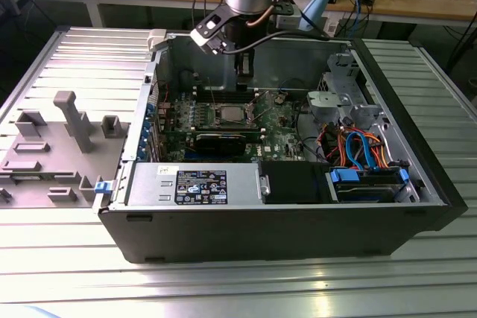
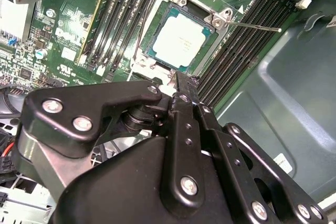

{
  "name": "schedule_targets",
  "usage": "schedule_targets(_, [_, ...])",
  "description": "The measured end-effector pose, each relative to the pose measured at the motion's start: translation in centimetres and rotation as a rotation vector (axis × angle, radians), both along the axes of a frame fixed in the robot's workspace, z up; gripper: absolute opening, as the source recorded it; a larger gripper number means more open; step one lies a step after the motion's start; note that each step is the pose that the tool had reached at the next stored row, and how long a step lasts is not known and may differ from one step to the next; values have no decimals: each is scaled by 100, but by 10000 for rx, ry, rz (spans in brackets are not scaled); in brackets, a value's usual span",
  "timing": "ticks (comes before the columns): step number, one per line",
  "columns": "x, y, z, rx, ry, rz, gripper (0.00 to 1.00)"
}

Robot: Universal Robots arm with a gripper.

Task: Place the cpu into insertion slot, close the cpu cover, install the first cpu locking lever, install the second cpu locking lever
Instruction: 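Close the cpu cover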

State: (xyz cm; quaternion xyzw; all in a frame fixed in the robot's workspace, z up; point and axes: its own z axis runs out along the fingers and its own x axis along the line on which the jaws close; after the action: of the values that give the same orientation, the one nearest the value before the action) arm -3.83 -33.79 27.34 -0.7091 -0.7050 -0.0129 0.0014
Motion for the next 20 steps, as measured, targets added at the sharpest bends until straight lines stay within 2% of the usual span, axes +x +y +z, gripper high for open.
schedule_targets(20, [20,0,7,-1,1,0,11])
